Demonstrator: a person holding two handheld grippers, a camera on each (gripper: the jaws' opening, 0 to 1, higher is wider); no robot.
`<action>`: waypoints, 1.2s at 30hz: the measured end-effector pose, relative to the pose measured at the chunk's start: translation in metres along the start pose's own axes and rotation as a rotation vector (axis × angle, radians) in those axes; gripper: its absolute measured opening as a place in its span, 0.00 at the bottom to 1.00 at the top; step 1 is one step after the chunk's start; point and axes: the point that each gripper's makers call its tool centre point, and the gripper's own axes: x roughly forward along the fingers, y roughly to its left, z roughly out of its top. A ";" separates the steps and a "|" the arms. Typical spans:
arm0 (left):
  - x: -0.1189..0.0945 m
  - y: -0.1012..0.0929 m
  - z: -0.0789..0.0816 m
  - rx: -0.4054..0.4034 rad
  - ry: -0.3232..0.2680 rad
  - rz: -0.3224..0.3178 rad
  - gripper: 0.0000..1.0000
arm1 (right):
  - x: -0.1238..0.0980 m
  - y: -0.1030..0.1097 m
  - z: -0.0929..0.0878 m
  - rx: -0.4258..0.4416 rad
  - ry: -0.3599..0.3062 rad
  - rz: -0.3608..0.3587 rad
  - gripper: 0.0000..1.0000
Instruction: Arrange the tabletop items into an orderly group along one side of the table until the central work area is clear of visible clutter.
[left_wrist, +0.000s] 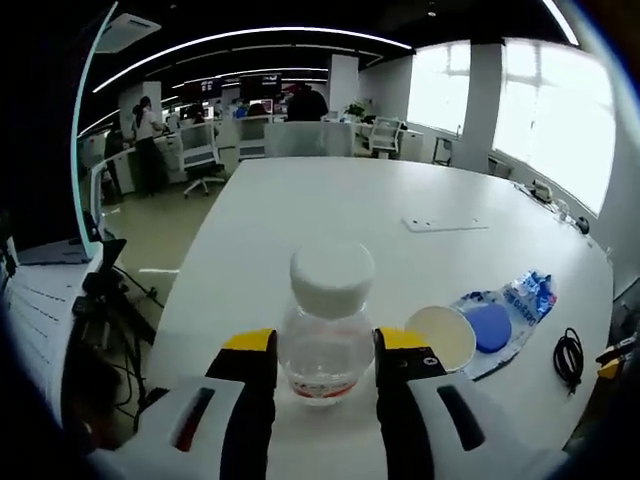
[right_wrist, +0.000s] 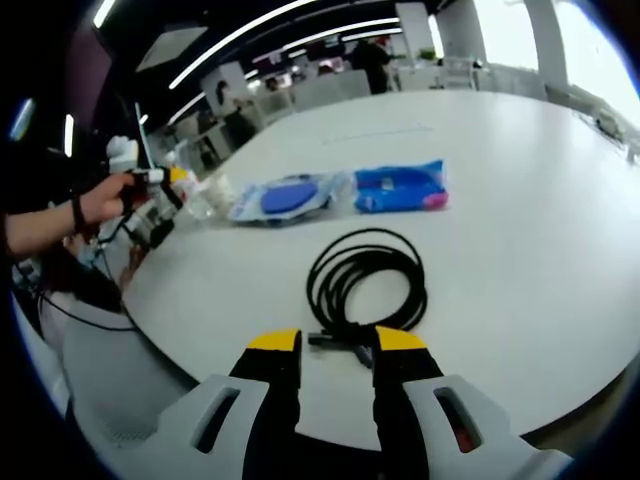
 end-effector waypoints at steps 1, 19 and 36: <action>0.000 -0.001 0.000 -0.002 -0.001 -0.003 0.37 | 0.000 0.000 0.000 0.000 0.002 -0.001 0.25; -0.005 -0.015 -0.004 -0.078 0.005 0.065 0.37 | 0.005 0.002 0.001 -0.009 0.008 0.008 0.25; -0.007 -0.017 0.000 -0.118 -0.008 0.057 0.37 | 0.005 0.000 -0.001 -0.029 0.017 0.011 0.27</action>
